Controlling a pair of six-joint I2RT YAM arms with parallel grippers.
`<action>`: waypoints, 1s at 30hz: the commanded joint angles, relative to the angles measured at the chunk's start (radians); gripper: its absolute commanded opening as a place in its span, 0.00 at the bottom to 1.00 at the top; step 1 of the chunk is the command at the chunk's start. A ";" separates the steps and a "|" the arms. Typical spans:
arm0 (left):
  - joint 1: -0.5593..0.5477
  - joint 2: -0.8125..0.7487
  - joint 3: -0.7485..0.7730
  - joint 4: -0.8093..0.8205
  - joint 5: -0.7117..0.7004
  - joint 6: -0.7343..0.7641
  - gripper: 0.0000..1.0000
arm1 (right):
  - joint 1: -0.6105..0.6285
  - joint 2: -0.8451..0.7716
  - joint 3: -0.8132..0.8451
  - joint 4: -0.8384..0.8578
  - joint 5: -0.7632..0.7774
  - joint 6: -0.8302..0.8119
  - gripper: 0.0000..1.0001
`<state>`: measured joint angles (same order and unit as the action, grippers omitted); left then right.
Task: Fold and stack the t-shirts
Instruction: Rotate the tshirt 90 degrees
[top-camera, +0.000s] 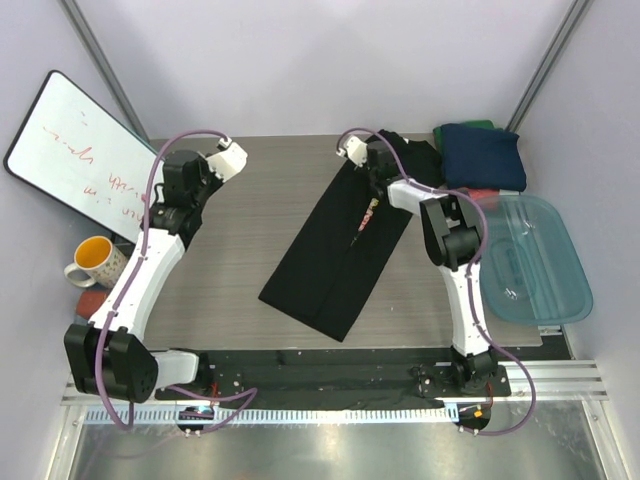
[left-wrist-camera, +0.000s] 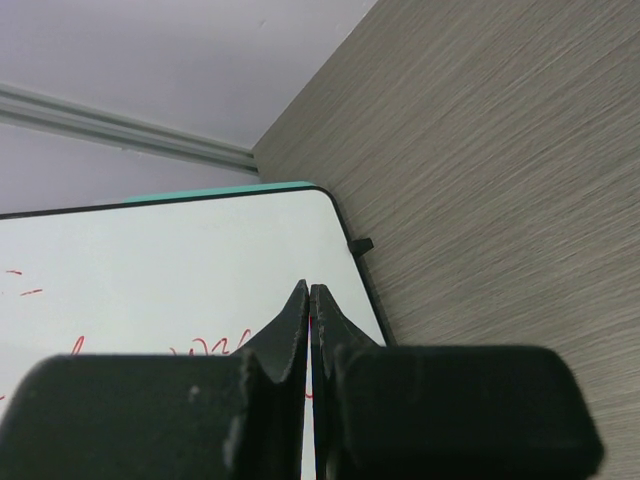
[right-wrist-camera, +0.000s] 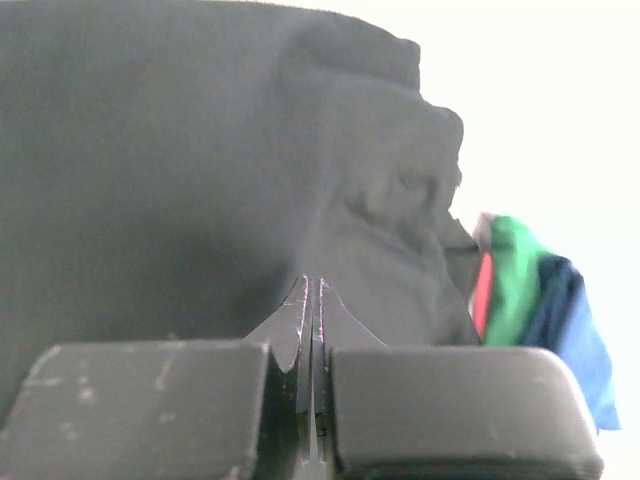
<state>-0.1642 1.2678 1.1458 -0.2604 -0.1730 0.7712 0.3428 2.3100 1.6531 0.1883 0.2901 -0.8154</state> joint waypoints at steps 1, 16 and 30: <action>-0.003 0.021 -0.001 0.062 -0.025 0.016 0.00 | 0.013 0.129 0.179 0.011 0.014 -0.013 0.01; -0.001 0.117 0.002 0.131 -0.062 0.048 0.00 | 0.094 0.262 0.343 -0.174 -0.201 0.024 0.01; -0.001 0.163 0.002 0.202 -0.100 0.082 0.00 | 0.240 0.264 0.320 -0.211 -0.332 0.021 0.01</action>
<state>-0.1642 1.4246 1.1439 -0.1349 -0.2554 0.8467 0.5446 2.5622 1.9888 0.1051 0.0280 -0.8265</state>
